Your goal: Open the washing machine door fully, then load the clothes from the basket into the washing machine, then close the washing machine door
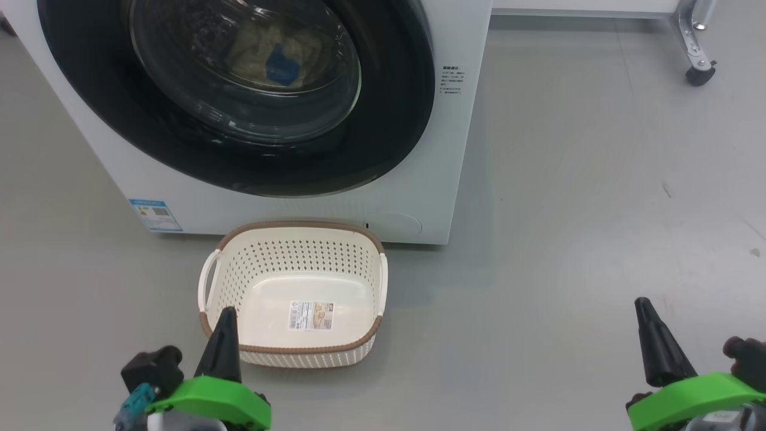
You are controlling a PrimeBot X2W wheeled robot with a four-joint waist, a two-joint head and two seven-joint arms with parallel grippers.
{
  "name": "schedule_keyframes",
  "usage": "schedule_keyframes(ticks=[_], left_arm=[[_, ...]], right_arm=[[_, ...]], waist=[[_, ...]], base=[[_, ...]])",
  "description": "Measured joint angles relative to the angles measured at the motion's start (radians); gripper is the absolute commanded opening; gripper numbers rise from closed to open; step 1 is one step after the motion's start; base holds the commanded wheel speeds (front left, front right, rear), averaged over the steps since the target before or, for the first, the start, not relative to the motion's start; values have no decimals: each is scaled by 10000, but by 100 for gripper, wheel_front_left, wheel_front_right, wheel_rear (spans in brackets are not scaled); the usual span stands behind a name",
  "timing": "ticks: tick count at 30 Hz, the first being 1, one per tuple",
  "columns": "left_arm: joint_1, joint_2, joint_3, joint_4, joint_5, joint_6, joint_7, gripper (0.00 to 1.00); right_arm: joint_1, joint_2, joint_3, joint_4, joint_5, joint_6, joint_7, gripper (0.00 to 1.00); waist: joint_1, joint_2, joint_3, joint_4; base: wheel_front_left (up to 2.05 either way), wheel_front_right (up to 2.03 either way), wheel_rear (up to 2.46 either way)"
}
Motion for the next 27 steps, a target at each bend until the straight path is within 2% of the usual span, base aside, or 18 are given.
schedule_keyframes(ticks=[27], left_arm=[[8, -46, 817, -77, -3154, -86, 800, 0]], right_arm=[[-464, -69, 50, 506, 3218, 0, 510, 0]], waist=[[0, 0, -112, -61]], base=[[0, 0, 0]])
